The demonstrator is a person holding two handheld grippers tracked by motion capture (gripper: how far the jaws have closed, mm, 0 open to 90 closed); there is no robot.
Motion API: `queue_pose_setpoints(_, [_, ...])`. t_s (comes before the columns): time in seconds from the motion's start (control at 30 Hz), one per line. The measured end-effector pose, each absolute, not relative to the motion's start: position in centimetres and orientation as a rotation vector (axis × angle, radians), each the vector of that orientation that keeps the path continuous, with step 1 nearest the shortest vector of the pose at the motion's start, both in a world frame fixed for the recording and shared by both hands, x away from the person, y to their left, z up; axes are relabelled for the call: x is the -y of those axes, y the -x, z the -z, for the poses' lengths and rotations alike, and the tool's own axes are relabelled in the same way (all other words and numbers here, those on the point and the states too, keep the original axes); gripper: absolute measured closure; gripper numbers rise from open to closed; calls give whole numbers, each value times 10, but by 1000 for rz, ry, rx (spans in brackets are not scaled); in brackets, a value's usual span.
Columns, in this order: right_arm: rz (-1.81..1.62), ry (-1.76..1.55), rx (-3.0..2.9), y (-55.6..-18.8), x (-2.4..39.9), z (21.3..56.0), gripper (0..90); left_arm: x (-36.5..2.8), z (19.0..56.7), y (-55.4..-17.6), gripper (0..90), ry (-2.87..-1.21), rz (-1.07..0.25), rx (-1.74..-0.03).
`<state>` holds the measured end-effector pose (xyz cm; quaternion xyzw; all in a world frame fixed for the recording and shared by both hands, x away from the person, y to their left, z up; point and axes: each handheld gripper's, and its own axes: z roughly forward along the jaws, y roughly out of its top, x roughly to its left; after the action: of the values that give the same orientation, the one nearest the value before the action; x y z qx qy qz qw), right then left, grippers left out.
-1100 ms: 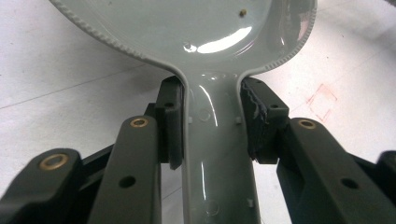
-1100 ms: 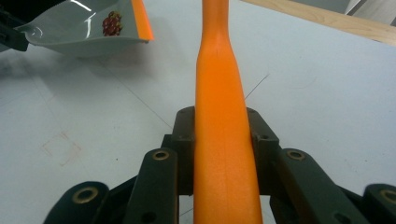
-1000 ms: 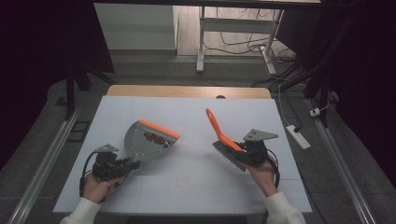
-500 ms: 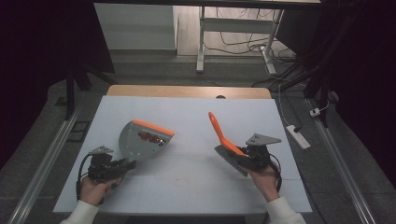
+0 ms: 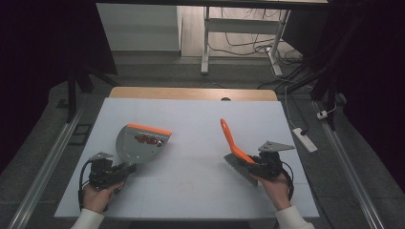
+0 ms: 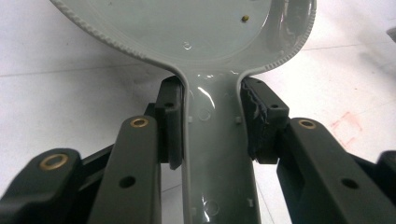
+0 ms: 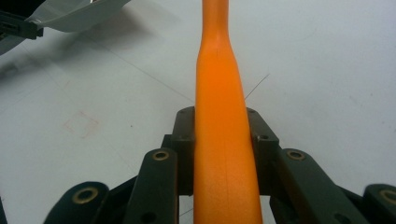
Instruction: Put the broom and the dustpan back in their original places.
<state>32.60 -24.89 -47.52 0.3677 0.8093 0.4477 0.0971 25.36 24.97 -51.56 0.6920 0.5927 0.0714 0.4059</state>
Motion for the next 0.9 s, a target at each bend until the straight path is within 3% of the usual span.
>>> queue_pose_setpoints(0.9, [-1213, -1184, -2414, -338, 259, 495, 698, -250, 527, -261, 616, -1751, -168, -1601])
